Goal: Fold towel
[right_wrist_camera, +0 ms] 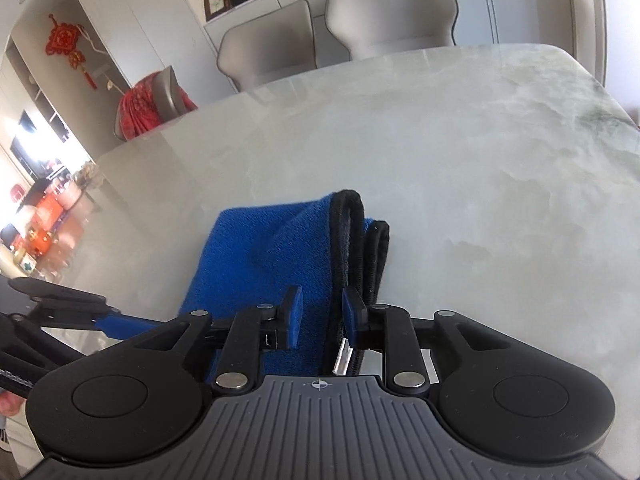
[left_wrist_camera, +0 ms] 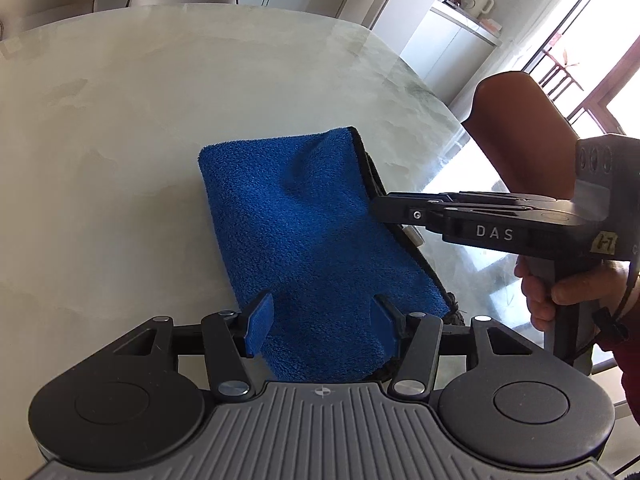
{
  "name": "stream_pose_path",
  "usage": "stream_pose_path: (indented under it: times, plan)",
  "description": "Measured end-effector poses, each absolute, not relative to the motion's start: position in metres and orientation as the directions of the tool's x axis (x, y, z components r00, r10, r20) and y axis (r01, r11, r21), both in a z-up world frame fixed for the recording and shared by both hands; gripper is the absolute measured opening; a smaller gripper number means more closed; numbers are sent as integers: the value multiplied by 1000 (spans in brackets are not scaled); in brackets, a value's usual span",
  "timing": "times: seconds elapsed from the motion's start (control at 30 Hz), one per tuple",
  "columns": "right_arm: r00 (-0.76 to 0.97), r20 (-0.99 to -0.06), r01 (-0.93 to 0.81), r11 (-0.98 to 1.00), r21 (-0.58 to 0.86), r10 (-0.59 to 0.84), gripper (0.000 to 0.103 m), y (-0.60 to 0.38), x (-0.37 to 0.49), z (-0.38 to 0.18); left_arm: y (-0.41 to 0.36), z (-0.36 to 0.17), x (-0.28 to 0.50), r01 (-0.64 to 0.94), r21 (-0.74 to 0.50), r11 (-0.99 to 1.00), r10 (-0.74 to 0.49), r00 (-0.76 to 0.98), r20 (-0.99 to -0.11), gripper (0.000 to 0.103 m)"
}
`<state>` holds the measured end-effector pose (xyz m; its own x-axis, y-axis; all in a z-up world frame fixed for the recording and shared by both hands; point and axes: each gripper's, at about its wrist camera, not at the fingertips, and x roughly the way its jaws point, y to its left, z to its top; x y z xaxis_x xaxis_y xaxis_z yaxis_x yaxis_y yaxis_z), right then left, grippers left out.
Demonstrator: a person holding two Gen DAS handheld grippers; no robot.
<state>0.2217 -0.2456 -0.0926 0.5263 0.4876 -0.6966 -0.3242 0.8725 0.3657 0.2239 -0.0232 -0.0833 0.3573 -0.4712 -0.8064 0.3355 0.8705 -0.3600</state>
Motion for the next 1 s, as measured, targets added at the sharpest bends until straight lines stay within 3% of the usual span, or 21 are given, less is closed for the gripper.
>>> stream_pose_path:
  times: [0.07, 0.13, 0.27, 0.37, 0.43, 0.57, 0.63, 0.7, 1.0]
  plan:
    - [520, -689, -330, 862, 384, 505, 22, -248, 220, -92, -22, -84, 226, 334, -361, 870, -472, 356, -807, 57]
    - [518, -677, -329, 853, 406, 522, 9, -251, 218, -90, -22, -84, 227, 336, -361, 870, -472, 356, -807, 57]
    - [520, -662, -324, 842, 432, 540, 8, -258, 215, -86, -22, -84, 230, 337, -358, 871, -470, 358, -807, 57]
    - [533, -664, -320, 851, 415, 524, 14, -260, 215, -87, -20, -83, 230, 337, -354, 873, -467, 362, -807, 57]
    - [535, -662, -312, 851, 421, 524, 28, -261, 220, -90, -19, -81, 231, 334, -351, 875, -464, 366, -807, 57]
    - [518, -676, -310, 851, 423, 524, 30, -256, 227, -98, -18, -78, 235, 336, -346, 876, -462, 379, -802, 57]
    - [509, -675, -320, 846, 427, 533, 24, -254, 227, -99, -19, -75, 239, 343, -337, 877, -459, 391, -797, 57]
    - [498, -669, -330, 834, 443, 552, 8, -254, 226, -98, -21, -74, 244, 342, -332, 879, -456, 400, -795, 57]
    - [548, -627, -273, 826, 493, 554, 4, -274, 200, -80, -36, -68, 263, 408, -299, 863, -468, 419, -778, 58]
